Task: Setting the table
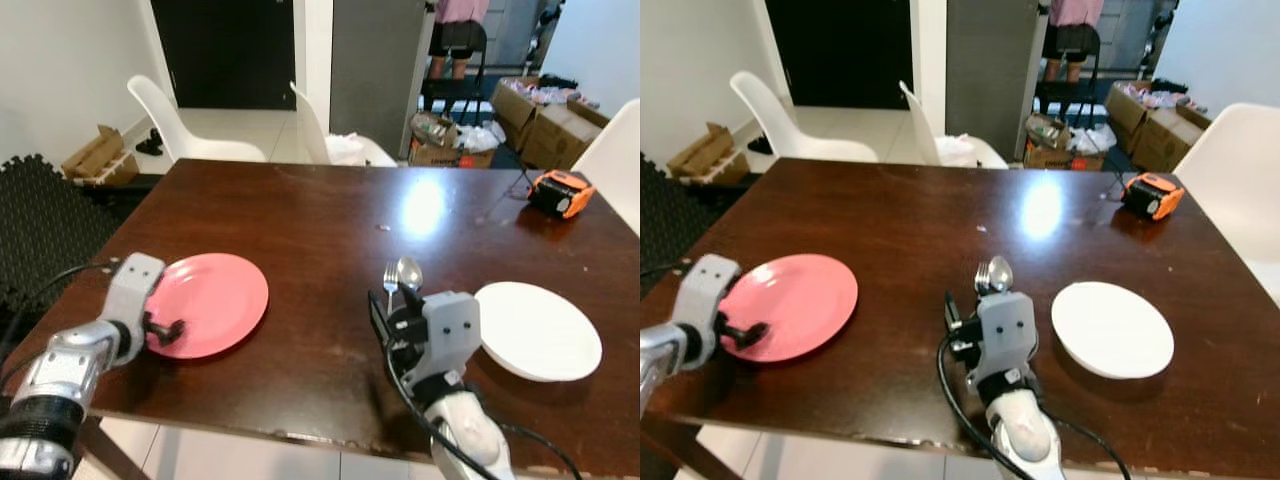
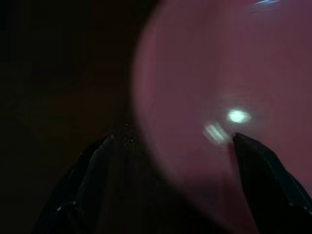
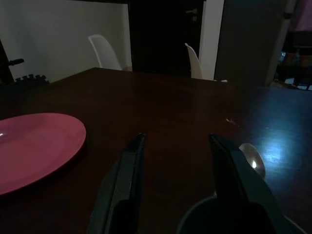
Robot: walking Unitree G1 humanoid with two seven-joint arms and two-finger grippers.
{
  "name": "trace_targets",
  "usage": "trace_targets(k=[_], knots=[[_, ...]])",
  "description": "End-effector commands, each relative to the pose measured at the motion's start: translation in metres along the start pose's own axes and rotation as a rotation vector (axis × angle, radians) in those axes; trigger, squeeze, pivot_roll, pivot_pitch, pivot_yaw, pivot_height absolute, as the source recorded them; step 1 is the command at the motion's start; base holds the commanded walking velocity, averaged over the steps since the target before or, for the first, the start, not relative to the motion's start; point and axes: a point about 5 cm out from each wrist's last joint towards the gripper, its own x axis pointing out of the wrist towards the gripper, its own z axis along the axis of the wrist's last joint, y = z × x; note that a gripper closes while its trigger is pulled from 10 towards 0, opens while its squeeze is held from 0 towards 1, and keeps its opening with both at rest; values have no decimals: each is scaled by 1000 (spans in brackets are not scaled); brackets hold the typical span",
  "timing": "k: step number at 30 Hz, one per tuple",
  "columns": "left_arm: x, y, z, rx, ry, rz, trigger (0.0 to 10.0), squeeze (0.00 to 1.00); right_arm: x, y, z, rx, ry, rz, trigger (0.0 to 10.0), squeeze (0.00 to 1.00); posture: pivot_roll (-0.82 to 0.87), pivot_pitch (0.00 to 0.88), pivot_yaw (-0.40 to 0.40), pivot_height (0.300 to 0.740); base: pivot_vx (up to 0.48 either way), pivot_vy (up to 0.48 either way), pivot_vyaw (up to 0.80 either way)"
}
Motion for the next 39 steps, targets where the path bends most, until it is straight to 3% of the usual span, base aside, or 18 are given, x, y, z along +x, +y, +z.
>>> trace_targets(k=[1,7,8,9,11,12,16,17,18,19,39], knots=[[0,8,-15,-38,72,49,10000,1000,-3,3,0,6,-3,0,10000,0,-10,179,148,740,0,0,0],[1,6,-19,-76,120,38,10000,1000,-3,3,0,6,-3,-1,10000,0,-10,180,148,740,0,0,0],[2,2,-22,-114,148,8,10000,1000,-3,3,0,6,-3,-1,10000,0,-10,180,148,740,0,0,0],[2,-3,-24,-160,176,-38,10000,0,-3,3,0,6,-3,0,10000,0,-10,181,147,740,0,0,0],[2,-7,-25,-192,194,-70,10000,0,-3,3,0,6,-3,0,10000,0,-10,181,147,740,0,0,0],[2,-16,-25,-238,221,-142,10000,0,-3,3,0,6,-3,0,10000,0,-11,181,147,740,0,0,0],[2,-24,-24,-285,245,-199,10000,0,-3,3,0,6,-3,1,10000,0,-10,182,147,740,0,0,0],[2,-26,-23,-303,249,-214,9529,0,-3,3,0,6,-3,1,10000,0,-11,181,148,740,0,0,0],[2,-27,-22,-305,245,-223,7882,0,-3,3,0,6,-3,1,10000,0,-11,181,148,740,0,0,0],[2,-28,-21,-306,241,-236,0,0,-3,3,0,6,-2,1,10000,0,-11,181,147,740,0,0,0],[0,-26,-17,-259,194,-221,0,0,-2,4,0,5,-6,7,10000,0,-11,170,141,740,0,0,0]])
